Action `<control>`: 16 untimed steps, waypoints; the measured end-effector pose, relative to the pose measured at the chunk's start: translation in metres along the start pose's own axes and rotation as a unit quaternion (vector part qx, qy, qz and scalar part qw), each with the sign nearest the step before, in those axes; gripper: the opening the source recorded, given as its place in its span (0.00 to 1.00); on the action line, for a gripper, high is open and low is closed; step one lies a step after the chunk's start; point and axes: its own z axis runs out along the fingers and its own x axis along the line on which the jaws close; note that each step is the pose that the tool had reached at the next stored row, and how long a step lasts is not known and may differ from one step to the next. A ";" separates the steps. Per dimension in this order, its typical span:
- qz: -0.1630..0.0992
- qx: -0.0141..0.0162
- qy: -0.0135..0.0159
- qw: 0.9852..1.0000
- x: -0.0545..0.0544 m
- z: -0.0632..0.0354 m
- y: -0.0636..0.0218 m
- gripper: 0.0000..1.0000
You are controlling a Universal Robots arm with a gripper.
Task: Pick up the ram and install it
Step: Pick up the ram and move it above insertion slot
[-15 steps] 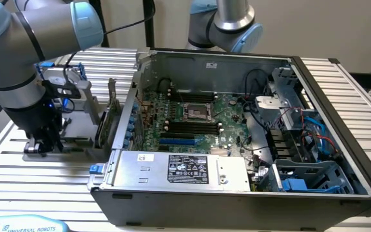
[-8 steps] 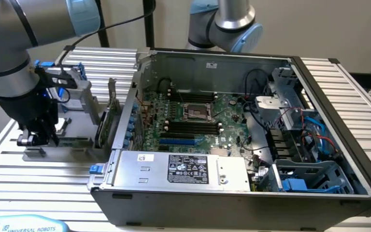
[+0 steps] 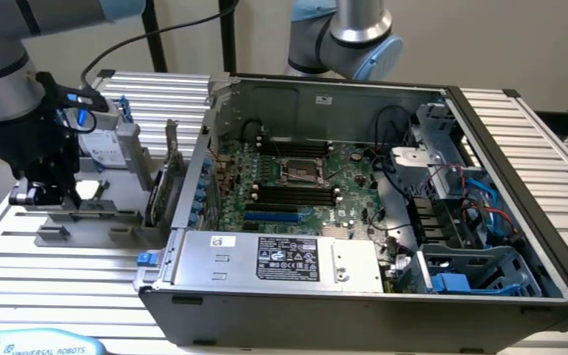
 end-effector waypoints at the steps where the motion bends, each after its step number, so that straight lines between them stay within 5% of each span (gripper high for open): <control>1: 0.000 0.000 0.000 1.000 0.000 -0.0045 0.0000 0.13; 9: 0.000 0.000 0.000 1.000 -0.001 -0.0415 -0.0078 0.13; 16: 0.000 0.000 -0.001 1.000 -0.001 -0.0742 -0.0299 0.13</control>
